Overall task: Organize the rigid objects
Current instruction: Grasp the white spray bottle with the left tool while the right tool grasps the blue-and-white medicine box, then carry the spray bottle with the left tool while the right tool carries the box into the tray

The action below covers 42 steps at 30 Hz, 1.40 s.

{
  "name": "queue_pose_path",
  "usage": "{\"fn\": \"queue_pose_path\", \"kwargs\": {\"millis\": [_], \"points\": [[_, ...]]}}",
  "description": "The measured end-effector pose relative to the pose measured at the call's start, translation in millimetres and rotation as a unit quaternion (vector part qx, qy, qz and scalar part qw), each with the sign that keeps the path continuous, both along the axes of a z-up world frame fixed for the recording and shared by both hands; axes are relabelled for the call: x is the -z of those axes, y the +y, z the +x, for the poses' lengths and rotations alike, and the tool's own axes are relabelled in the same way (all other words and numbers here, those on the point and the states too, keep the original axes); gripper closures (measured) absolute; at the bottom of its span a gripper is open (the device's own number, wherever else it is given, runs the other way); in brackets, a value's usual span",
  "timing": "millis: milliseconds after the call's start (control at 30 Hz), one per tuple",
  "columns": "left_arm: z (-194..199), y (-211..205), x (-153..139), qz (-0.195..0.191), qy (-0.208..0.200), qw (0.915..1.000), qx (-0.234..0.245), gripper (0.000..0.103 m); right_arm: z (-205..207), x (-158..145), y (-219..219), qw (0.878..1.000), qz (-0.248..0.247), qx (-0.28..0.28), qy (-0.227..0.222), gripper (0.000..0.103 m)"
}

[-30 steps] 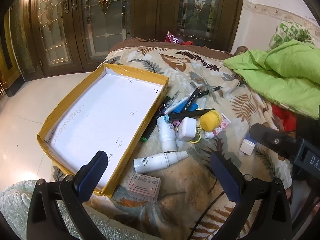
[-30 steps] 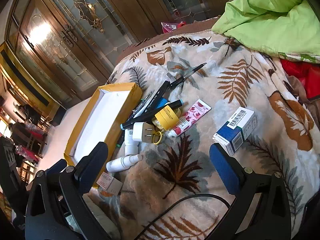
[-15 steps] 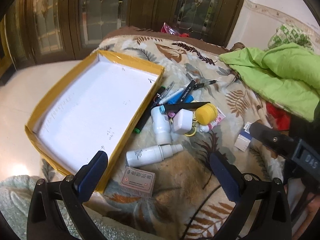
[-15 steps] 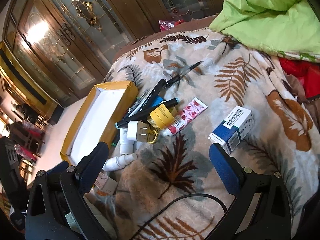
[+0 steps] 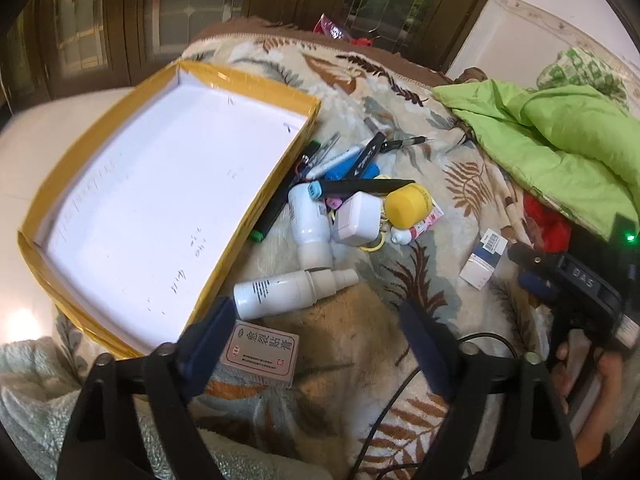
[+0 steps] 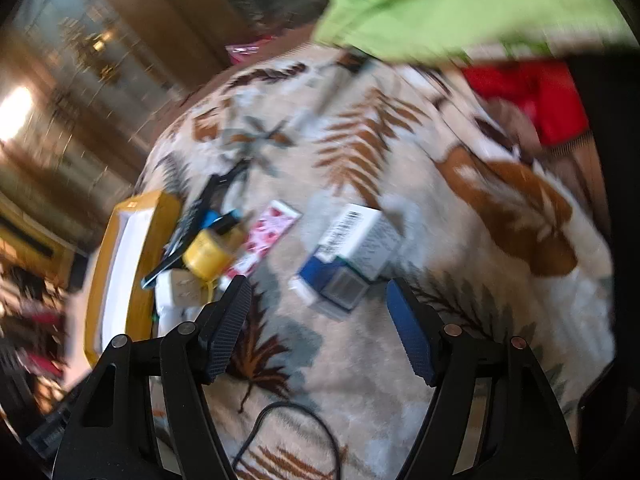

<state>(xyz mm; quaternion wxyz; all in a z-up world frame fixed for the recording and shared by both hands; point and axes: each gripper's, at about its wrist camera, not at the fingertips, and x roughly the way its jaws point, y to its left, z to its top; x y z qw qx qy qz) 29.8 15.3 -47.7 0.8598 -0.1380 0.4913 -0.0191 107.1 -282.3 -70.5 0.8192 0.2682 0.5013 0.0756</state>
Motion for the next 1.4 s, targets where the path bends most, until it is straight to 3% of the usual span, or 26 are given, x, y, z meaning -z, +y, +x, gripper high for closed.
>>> {"fn": "queue_pose_path", "kwargs": {"millis": [67, 200, 333, 400, 467, 567, 633, 700, 767, 933, 1067, 1167, 1200, 1300, 1400], "points": [[2.2, 3.0, -0.3, 0.003, 0.004, 1.0, -0.001, 0.022, 12.6, 13.2, -8.0, 0.999, 0.014, 0.015, 0.031, 0.031], [16.6, -0.1, -3.9, 0.027, 0.008, 0.9992, 0.028, 0.021, 28.5, 27.6, -18.3, 0.997, -0.013, 0.038, 0.067, 0.031], [42.4, -14.7, 6.8, 0.063, 0.031, 0.9946, 0.076, 0.021, 42.0, 50.6, -18.0, 0.993, 0.029, 0.046, 0.107, 0.031], [63.5, -26.9, 22.0, 0.099, 0.061, 0.9842, 0.134, 0.021, 46.2, 49.3, -10.3, 0.994, 0.002, 0.044, 0.105, 0.031], [74.4, -30.8, 38.7, 0.133, 0.092, 0.9736, 0.161, 0.022, 48.0, 43.8, -0.1, 0.995, -0.027, 0.024, 0.094, 0.031], [70.6, -26.1, 59.3, 0.095, 0.134, 0.9684, 0.188, 0.026, 42.9, 43.4, 3.4, 0.994, -0.043, 0.013, 0.095, 0.044], [61.4, -22.5, 64.2, 0.103, 0.138, 0.9674, 0.185, 0.058, 37.5, 43.9, -2.4, 0.996, -0.034, 0.01, 0.087, 0.049], [56.6, -16.9, 58.0, 0.076, 0.137, 0.9703, 0.184, 0.067, 33.1, 43.5, -5.4, 0.996, -0.027, 0.006, 0.082, 0.05], [55.3, -11.1, 52.2, 0.05, 0.131, 0.9737, 0.18, 0.068, 30.2, 41.8, -3.8, 0.997, -0.029, -0.001, 0.073, 0.051], [59.8, -11.0, 63.8, 0.059, 0.149, 0.971, 0.177, 0.066, 29.7, 47.3, 3.8, 0.997, -0.023, -0.02, 0.068, 0.051], [50.7, 1.5, 48.0, 0.027, 0.128, 0.9789, 0.157, 0.071, 27.7, 40.9, 0.4, 0.998, -0.012, -0.018, 0.051, 0.053], [37.1, 21.2, 27.9, -0.029, 0.103, 0.986, 0.128, 0.072, 16.5, 12.0, 2.4, 1.0, -0.007, -0.027, 0.001, 0.057], [32.9, 26.1, 23.1, -0.05, 0.094, 0.9874, 0.117, 0.072, 12.4, 1.0, 4.8, 0.999, -0.005, -0.033, -0.016, 0.064], [23.5, 37.6, 16.7, -0.1, 0.079, 0.9872, 0.096, 0.072, 3.6, -33.6, 18.5, 0.997, 0.0, -0.056, -0.061, 0.069], [19.8, 43.8, 20.0, -0.104, 0.087, 0.9876, 0.078, 0.072, -1.3, -50.4, 38.4, 0.994, -0.011, -0.072, -0.077, 0.069]]}}
